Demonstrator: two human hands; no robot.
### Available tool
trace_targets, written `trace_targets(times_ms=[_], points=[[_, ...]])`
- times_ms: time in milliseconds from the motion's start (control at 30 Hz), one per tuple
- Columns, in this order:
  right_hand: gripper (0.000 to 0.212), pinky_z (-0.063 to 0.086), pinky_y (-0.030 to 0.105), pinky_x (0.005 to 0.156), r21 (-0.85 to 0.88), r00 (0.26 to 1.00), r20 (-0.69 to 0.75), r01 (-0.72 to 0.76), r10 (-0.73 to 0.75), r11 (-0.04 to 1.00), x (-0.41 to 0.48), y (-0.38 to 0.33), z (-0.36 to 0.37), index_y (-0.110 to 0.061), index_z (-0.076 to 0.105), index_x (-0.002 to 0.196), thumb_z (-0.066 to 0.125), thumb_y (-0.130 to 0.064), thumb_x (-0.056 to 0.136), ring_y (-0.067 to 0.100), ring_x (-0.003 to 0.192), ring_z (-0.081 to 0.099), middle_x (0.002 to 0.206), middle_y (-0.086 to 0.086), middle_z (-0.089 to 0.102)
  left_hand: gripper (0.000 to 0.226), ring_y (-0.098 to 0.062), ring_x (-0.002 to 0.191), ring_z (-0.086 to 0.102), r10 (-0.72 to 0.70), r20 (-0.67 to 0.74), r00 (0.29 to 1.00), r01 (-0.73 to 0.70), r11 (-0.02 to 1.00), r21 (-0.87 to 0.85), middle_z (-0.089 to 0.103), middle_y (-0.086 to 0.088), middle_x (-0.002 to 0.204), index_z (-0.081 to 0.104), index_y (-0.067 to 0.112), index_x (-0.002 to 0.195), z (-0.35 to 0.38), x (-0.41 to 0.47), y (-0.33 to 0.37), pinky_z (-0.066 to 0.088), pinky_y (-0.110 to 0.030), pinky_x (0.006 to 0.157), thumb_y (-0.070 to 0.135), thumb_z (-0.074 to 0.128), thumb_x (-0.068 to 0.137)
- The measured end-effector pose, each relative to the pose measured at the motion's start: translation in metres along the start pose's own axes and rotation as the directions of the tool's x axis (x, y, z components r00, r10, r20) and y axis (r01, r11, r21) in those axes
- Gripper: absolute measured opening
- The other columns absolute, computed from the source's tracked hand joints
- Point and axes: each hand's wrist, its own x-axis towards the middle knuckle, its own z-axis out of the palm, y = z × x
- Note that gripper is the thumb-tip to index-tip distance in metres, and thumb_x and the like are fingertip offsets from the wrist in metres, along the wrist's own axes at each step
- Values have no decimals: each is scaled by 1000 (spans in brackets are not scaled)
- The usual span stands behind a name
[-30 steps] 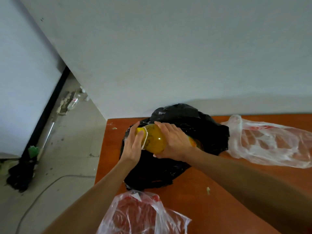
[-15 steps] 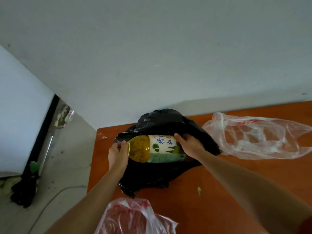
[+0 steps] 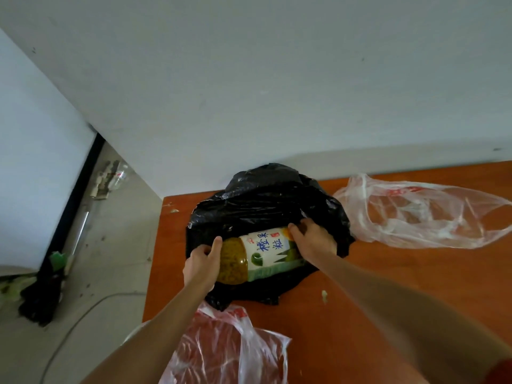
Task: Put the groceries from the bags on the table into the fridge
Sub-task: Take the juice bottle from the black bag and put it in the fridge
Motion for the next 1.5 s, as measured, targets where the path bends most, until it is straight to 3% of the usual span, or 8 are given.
trace_targets(times_ms=[167, 367, 600, 867, 1000, 1167, 1367, 1500], points=[[59, 47, 37, 82, -13, 989, -131, -69, 67, 998, -38, -22, -1, -32, 50, 131, 32, -70, 89, 31, 104, 60, 112, 7, 62, 56, -17, 61, 59, 192, 11, 981, -192, 981, 12, 56, -2, 64, 51, 17, 64, -33, -3, 0, 42, -23, 53, 63, 36, 92], [63, 40, 35, 77, 24, 959, -275, -65, 69, 998, -92, -62, -43, -35, 46, 134, 32, -74, 86, 27, 95, 58, 111, 7, 54, 67, -20, 61, 60, 406, -39, 913, -400, 910, 108, 56, -3, 62, 56, 14, 65, -85, -8, 9, 53, -31, 63, 68, 26, 90], [59, 48, 35, 74, 52, 869, -465, -163, 168, 985, -174, -31, -102, -34, 52, 124, 30, -74, 87, 20, 89, 61, 106, -1, 64, 62, -19, 62, 58, 634, 99, 767, -641, 764, 71, 56, 0, 61, 52, 18, 58, -93, -69, 62, 49, -33, 63, 65, 31, 92], [61, 46, 34, 72, 250, 667, -571, -414, 479, 875, -324, 102, -148, -34, 54, 120, 30, -76, 84, 19, 82, 58, 98, 1, 63, 59, -15, 51, 47, 841, 294, 454, -880, 475, 1, 46, 2, 54, 43, 18, 55, -24, -229, 111, 35, -27, 53, 61, 34, 94], [61, 47, 32, 71, 364, 547, -575, -495, 609, 789, -426, 184, -164, -30, 54, 125, 31, -73, 88, 18, 83, 57, 99, 2, 63, 68, -13, 59, 57, 869, 430, 243, -947, 309, -90, 60, 2, 64, 58, 19, 67, 33, -336, 121, 48, -29, 62, 74, 24, 87], [61, 41, 30, 70, 468, 358, -575, -594, 736, 655, -562, 296, -175, -28, 55, 130, 29, -68, 91, 18, 83, 54, 109, 5, 66, 81, -18, 81, 63, 858, 514, 5, -942, 177, -286, 69, -4, 94, 68, 14, 105, 110, -493, 115, 47, -27, 66, 78, 26, 76], [69, 50, 37, 81, 616, 124, -514, -635, 849, 466, -687, 405, -190, -33, 60, 120, 21, -76, 83, 24, 91, 61, 102, 4, 66, 57, -15, 83, 59, 829, 511, -225, -893, 34, -448, 68, -2, 97, 66, 17, 112, 189, -658, 104, 44, -25, 63, 63, 43, 87], [74, 55, 40, 76, 680, 2, -487, -627, 873, 380, -737, 472, -199, -31, 61, 115, 17, -79, 81, 20, 83, 62, 93, 0, 66, 47, -17, 85, 60, 788, 520, -329, -864, -29, -503, 68, -5, 103, 65, 16, 116, 256, -741, 115, 43, -23, 62, 53, 46, 93]])
